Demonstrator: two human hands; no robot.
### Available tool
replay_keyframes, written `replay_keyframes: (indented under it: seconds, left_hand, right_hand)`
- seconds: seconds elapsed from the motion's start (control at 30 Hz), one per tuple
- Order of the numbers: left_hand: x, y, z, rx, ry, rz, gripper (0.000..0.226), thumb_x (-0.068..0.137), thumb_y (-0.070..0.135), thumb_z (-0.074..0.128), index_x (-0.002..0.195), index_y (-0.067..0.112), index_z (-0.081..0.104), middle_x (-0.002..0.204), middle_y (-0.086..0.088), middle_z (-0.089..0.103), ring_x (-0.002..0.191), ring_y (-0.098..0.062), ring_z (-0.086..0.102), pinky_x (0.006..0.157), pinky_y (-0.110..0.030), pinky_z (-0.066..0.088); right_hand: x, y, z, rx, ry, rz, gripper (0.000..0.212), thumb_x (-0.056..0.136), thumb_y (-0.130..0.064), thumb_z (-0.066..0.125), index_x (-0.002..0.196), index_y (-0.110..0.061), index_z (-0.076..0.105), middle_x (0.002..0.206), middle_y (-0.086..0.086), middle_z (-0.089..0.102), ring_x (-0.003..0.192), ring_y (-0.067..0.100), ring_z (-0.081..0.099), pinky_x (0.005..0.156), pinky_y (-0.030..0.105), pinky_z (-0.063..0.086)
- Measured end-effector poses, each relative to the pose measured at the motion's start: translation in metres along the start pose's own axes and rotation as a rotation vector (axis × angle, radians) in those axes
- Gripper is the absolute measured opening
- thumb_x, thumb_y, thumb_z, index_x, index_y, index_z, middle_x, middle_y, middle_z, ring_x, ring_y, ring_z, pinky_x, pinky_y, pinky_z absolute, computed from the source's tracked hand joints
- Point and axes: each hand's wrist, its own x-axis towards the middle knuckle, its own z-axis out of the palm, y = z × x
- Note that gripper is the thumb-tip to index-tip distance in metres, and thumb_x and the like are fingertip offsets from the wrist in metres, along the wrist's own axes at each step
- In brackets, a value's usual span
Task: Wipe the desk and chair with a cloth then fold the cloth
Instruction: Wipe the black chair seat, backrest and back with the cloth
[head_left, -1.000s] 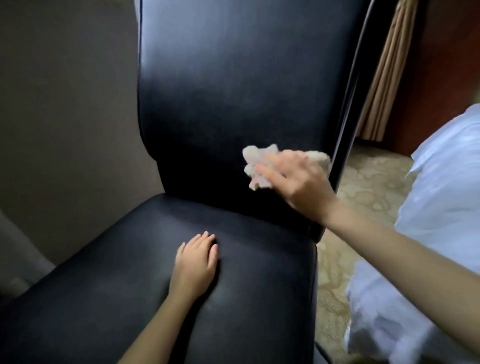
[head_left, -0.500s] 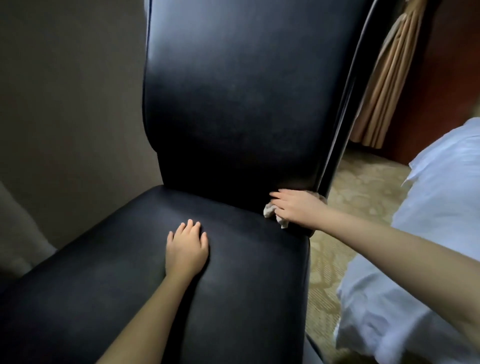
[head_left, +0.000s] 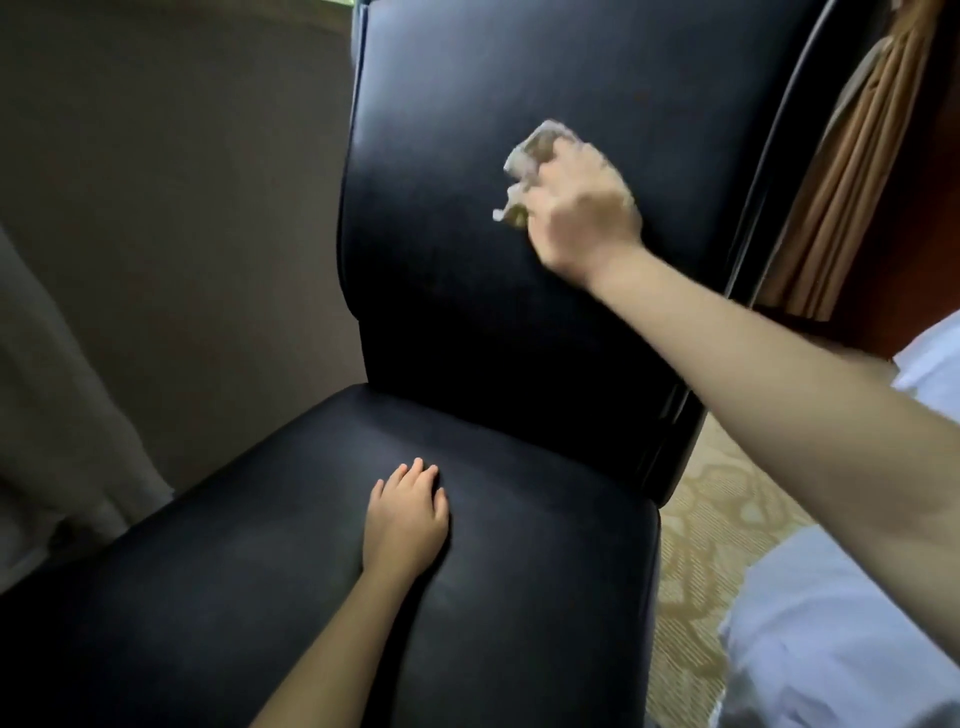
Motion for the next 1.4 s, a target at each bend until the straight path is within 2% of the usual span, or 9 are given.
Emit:
replay_keyframes:
  seconds: [0.2, 0.33, 0.5, 0.67, 0.77, 0.87, 1.0, 1.17, 1.4]
  left_hand:
    - [-0.002, -0.007, 0.001, 0.009, 0.004, 0.032, 0.044, 0.100, 0.031, 0.029, 0.144, 0.026, 0.036, 0.154, 0.008, 0.027, 0.143, -0.010, 0.019, 0.115, -0.028, 0.013]
    - [-0.004, -0.009, 0.002, 0.006, 0.005, 0.041, 0.045, 0.100, 0.031, 0.028, 0.145, 0.026, 0.035, 0.154, 0.008, 0.027, 0.143, -0.010, 0.019, 0.116, -0.027, 0.012]
    - [-0.001, -0.009, 0.003, 0.005, 0.025, 0.045, 0.046, 0.100, 0.031, 0.029, 0.145, 0.026, 0.035, 0.154, 0.008, 0.027, 0.143, -0.010, 0.019, 0.116, -0.028, 0.012]
    - [0.001, -0.010, 0.004, 0.015, 0.025, 0.037, 0.046, 0.100, 0.031, 0.028, 0.145, 0.026, 0.033, 0.155, 0.009, 0.025, 0.143, -0.009, 0.018, 0.116, -0.028, 0.010]
    - [0.003, -0.010, 0.004, 0.016, 0.012, 0.043, 0.046, 0.100, 0.031, 0.028, 0.146, 0.026, 0.032, 0.155, 0.008, 0.025, 0.144, -0.010, 0.017, 0.116, -0.029, 0.011]
    - [-0.001, -0.014, 0.003, 0.031, 0.002, 0.056, 0.046, 0.100, 0.032, 0.027, 0.146, 0.026, 0.031, 0.156, 0.008, 0.024, 0.144, -0.010, 0.017, 0.115, -0.029, 0.011]
    - [-0.009, -0.025, 0.002, 0.040, -0.019, 0.093, 0.047, 0.101, 0.034, 0.026, 0.147, 0.028, 0.029, 0.156, 0.010, 0.022, 0.144, -0.008, 0.015, 0.116, -0.027, 0.009]
    - [-0.004, -0.027, -0.001, 0.017, -0.041, 0.099, 0.047, 0.101, 0.037, 0.025, 0.148, 0.029, 0.027, 0.156, 0.011, 0.019, 0.145, -0.008, 0.013, 0.116, -0.029, 0.007]
    - [-0.004, -0.026, -0.004, 0.006, -0.088, 0.099, 0.047, 0.102, 0.037, 0.026, 0.147, 0.027, 0.029, 0.156, 0.010, 0.020, 0.145, -0.009, 0.013, 0.116, -0.031, 0.008]
  right_hand:
    - [-0.127, -0.030, 0.048, 0.206, -0.555, -0.319, 0.034, 0.095, -0.018, 0.046, 0.125, -0.004, 0.056, 0.128, 0.017, 0.053, 0.121, 0.034, 0.046, 0.100, 0.047, 0.036]
    - [-0.155, -0.007, 0.078, 0.340, -0.728, -0.703, 0.018, 0.099, -0.018, 0.039, 0.103, -0.026, 0.055, 0.094, -0.024, 0.037, 0.098, 0.002, 0.042, 0.100, 0.036, 0.039]
    - [-0.057, -0.013, 0.066, 0.023, -0.144, -0.659, 0.017, 0.088, -0.004, 0.047, 0.080, -0.001, 0.061, 0.077, 0.013, 0.061, 0.075, 0.028, 0.062, 0.065, 0.038, 0.048]
    - [0.048, -0.004, 0.039, -0.092, 0.169, -0.233, 0.010, 0.063, -0.005, 0.072, 0.066, -0.013, 0.067, 0.073, 0.005, 0.063, 0.074, 0.029, 0.063, 0.065, 0.035, 0.050]
    - [0.003, -0.009, 0.067, 0.482, -0.185, -0.423, 0.012, 0.083, 0.000, 0.054, 0.076, -0.006, 0.063, 0.078, 0.010, 0.059, 0.074, 0.031, 0.058, 0.065, 0.036, 0.051]
    - [-0.097, -0.006, 0.081, 1.318, -0.699, -0.085, 0.010, 0.088, -0.013, 0.053, 0.082, -0.007, 0.058, 0.080, 0.005, 0.056, 0.066, 0.023, 0.052, 0.062, 0.031, 0.053]
    - [-0.189, -0.001, 0.086, 0.180, -0.768, -0.698, 0.026, 0.089, -0.024, 0.046, 0.100, -0.015, 0.067, 0.110, 0.002, 0.060, 0.117, 0.037, 0.049, 0.093, 0.038, 0.035]
    - [-0.114, -0.009, 0.003, 0.013, -0.346, -0.253, 0.027, 0.082, -0.030, 0.047, 0.090, -0.021, 0.071, 0.090, 0.003, 0.068, 0.086, 0.025, 0.064, 0.056, 0.030, 0.044]
    - [-0.027, 0.093, -0.105, 0.474, -0.009, 0.536, 0.043, 0.087, -0.060, 0.027, 0.094, -0.023, 0.048, 0.129, 0.016, 0.050, 0.114, 0.026, 0.049, 0.093, 0.016, 0.032]
